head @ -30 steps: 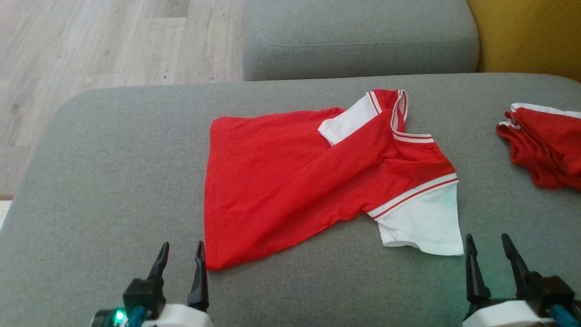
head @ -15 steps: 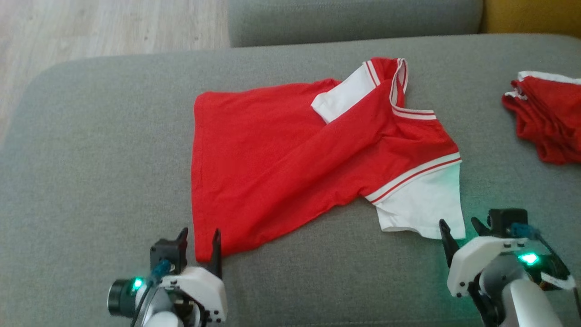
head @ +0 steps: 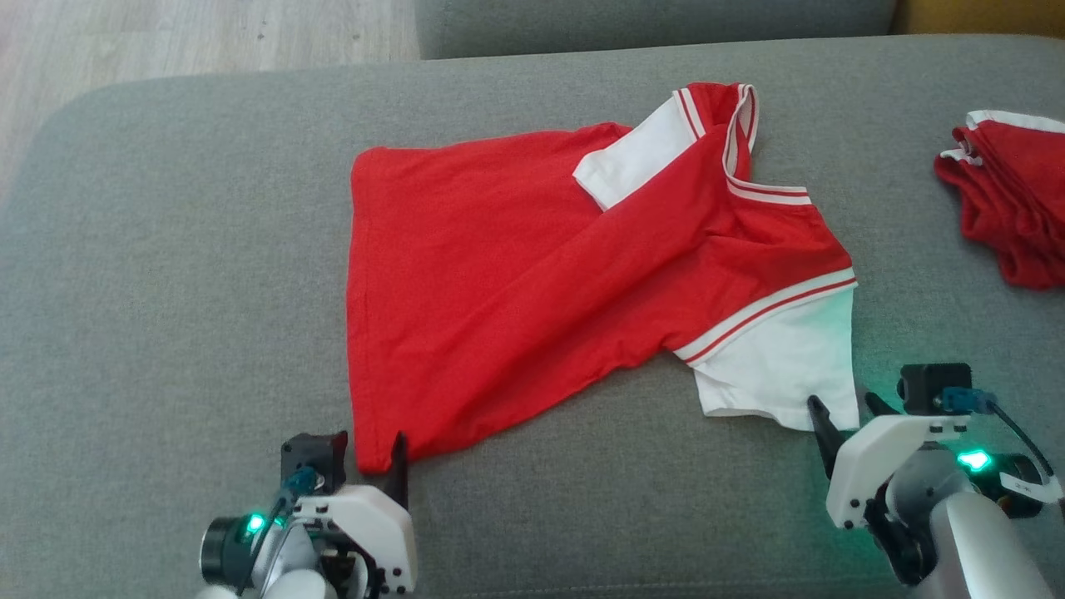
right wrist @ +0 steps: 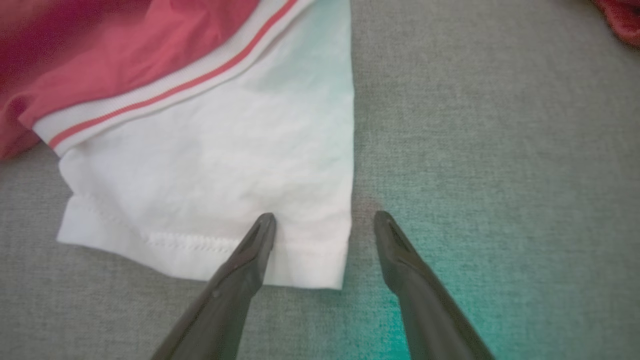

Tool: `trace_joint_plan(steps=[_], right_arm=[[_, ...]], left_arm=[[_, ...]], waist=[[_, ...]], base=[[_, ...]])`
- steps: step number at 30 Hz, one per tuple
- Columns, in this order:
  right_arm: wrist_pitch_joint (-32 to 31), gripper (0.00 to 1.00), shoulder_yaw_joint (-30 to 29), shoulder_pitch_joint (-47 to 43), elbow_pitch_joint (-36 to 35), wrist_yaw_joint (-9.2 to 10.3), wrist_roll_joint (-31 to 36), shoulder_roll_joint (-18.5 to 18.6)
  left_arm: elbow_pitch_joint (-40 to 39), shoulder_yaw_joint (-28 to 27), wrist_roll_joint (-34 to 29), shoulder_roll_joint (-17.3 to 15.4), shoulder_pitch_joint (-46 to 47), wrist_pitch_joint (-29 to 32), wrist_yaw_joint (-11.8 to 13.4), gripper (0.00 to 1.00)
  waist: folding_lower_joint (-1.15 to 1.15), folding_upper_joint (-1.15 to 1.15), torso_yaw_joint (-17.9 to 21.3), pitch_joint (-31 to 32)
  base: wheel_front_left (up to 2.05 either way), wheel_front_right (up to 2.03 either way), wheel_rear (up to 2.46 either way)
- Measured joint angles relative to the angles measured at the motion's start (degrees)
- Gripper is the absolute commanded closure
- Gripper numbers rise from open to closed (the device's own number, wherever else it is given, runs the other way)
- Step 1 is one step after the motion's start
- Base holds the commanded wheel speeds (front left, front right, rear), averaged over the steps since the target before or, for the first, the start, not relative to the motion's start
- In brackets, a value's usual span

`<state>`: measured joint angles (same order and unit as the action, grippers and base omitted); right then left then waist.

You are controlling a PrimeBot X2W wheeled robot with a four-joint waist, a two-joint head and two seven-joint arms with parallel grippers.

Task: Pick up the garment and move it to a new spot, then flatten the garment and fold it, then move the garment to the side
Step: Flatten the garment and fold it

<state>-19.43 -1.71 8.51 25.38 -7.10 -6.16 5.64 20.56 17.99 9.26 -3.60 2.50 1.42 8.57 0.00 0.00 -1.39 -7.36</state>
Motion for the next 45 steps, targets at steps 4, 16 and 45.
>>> trace_joint_plan(steps=[4, 16, 45], right_arm=[[-0.5, 0.00, 1.0, 0.2, -0.3, 0.00, -0.9, 0.3], [-3.1, 0.28, 3.5, 1.0, -1.3, 0.00, -3.3, 2.1], [-20.0, 1.00, -13.6, 17.1, -52.0, 0.00, -39.1, 0.0]], left_arm=[[0.1, 0.1, 1.1, 0.0, 0.0, 2.3, 0.0, 0.00], [-0.5, 1.4, 2.1, -0.3, 0.8, 5.6, -0.8, 1.00], [-47.5, -10.6, 27.6, -3.3, 18.8, 25.6, -4.4, 1.00]], waist=[[0.00, 0.00, 0.2, -0.2], [0.00, 0.00, -0.3, -1.5], [0.00, 0.00, 4.8, 2.4]], base=[[0.00, 0.00, 0.00], [0.00, 0.00, 0.00], [0.00, 0.00, 0.00]])
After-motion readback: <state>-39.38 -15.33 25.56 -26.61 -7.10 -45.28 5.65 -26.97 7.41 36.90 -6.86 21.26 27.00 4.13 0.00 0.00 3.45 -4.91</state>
